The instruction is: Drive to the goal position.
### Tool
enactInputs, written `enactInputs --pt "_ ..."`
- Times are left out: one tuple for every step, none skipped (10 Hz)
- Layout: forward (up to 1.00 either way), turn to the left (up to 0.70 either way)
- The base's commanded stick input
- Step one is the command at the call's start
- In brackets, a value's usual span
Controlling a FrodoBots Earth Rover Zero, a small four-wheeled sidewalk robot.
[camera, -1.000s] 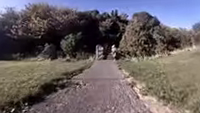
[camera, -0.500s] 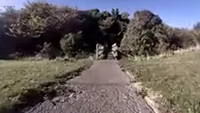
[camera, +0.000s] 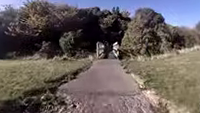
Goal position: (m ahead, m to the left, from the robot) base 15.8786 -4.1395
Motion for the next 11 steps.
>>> enactInputs --pt "1.00 0.01" --pt "1.00 0.01" --pt "1.00 -0.06" --pt "1.00 -0.10" --pt "1.00 -0.15" --pt "1.00 -0.22" --pt "1.00 -0.31" --pt "1.00 -0.36" --pt "1.00 -0.29" --pt "1.00 -0.05" --pt "1.00 0.01"
